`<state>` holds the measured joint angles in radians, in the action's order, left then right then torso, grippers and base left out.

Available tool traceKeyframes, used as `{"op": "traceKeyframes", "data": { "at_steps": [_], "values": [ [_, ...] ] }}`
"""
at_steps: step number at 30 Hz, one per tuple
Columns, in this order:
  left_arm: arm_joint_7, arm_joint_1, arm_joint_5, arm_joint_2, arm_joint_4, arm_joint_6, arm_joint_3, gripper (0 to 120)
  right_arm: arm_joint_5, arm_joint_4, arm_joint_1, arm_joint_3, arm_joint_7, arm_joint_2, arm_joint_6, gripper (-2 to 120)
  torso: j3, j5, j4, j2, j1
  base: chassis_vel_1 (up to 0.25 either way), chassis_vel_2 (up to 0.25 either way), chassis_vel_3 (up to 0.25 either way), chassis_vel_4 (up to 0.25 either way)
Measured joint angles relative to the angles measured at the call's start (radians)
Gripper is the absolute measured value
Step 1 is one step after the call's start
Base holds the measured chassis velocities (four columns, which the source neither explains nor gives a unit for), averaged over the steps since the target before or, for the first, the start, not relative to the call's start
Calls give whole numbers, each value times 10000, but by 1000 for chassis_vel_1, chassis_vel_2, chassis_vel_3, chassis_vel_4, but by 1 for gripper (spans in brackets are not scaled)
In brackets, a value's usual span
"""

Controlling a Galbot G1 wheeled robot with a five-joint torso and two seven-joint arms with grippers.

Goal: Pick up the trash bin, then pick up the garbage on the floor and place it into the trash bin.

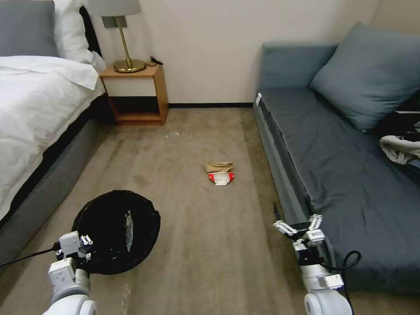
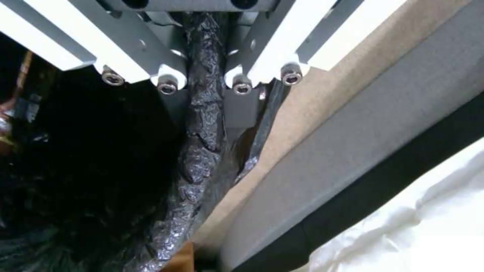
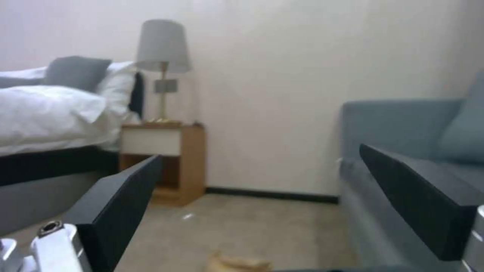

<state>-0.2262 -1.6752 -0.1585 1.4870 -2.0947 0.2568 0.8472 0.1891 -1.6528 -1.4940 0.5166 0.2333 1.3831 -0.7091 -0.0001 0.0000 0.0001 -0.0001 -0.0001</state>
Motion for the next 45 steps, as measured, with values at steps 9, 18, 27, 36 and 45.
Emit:
{"op": "traceKeyframes", "data": {
  "at_steps": [9, 18, 27, 36, 45],
  "values": [
    [-2, 18, -60, -85, 86, -52, 37, 4, -429, -156, 129, -586, -621, -77, 1222, 100, -1, -1, 0, 1, -1, -14, 16, 21, -16],
    [-2, 33, -125, -114, 115, -93, 79, 4, -703, -172, 174, -661, -986, -86, 1440, 100, 0, 1, 0, 0, 0, -193, 174, 184, -185],
    [-1, 25, -93, -72, 126, -114, 38, 4, -742, -5, 212, -680, -981, -62, 1322, 100, 1, -6, -3, 0, 0, -264, 263, 271, -269],
    [-2, 19, -43, 5, 126, -148, 35, 4, -861, 52, 281, -780, -1354, -96, 1266, 100, 1, 4, -2, 0, -1, -290, 293, 293, -294],
    [-2, -39, 35, 73, 56, -185, 43, 4, -962, 145, 760, -1916, -2017, -761, 1522, 100, 3, 1, -3, 0, 1, -207, 215, 204, -193]
  ]
}}
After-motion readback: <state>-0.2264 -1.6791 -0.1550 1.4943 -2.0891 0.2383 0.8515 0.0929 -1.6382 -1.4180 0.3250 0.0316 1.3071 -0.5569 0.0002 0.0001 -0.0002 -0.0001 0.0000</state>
